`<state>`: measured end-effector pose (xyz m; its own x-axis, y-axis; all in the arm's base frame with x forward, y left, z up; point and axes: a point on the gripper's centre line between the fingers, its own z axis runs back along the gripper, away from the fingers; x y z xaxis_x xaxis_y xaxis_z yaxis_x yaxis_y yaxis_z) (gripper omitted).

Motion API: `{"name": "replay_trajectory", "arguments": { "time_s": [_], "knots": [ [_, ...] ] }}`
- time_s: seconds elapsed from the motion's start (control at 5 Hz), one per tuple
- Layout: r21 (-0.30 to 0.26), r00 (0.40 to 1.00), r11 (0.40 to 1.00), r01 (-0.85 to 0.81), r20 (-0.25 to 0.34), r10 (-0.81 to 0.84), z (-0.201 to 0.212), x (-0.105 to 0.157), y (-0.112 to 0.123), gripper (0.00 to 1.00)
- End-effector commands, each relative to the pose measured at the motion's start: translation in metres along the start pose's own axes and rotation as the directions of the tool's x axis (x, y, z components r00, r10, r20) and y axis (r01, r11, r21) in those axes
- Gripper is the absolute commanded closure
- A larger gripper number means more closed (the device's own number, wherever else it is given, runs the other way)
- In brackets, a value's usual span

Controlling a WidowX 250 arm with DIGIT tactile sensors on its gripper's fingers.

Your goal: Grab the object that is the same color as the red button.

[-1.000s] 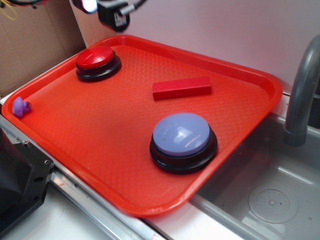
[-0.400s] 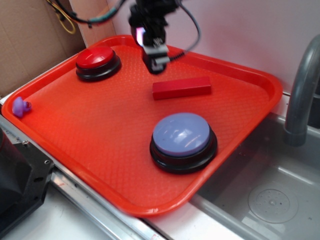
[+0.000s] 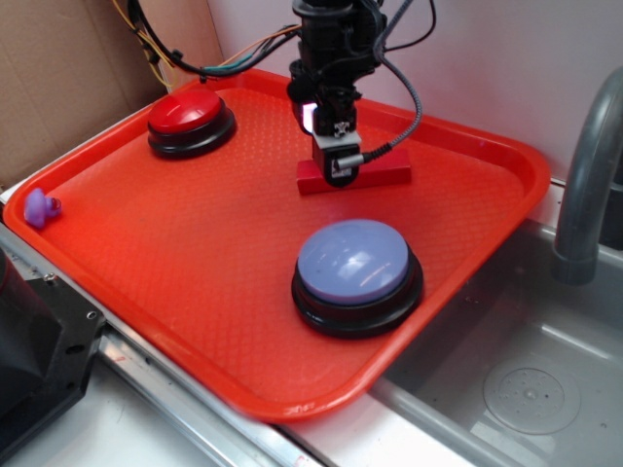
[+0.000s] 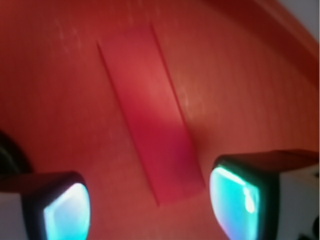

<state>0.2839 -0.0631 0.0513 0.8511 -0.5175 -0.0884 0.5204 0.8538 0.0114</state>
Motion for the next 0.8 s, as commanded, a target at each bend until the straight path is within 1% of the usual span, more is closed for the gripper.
{"name": "replay_trajectory", "arguments": {
  "time_s": [0.0, 0.2, 0.4, 0.6],
  "knots": [
    [0.028, 0.997, 1.0, -0.001, 0.08, -0.001, -0.011, -0.001, 0.018, 0.0],
    [0.028, 0.998, 1.0, -0.009, 0.057, 0.007, -0.021, -0.002, 0.023, 0.0],
    [0.004, 0.998, 0.999, -0.04, 0.05, 0.039, -0.023, -0.003, 0.022, 0.21],
    [0.015, 0.998, 0.999, -0.045, 0.044, 0.044, -0.023, -0.003, 0.018, 1.0]
  ]
}}
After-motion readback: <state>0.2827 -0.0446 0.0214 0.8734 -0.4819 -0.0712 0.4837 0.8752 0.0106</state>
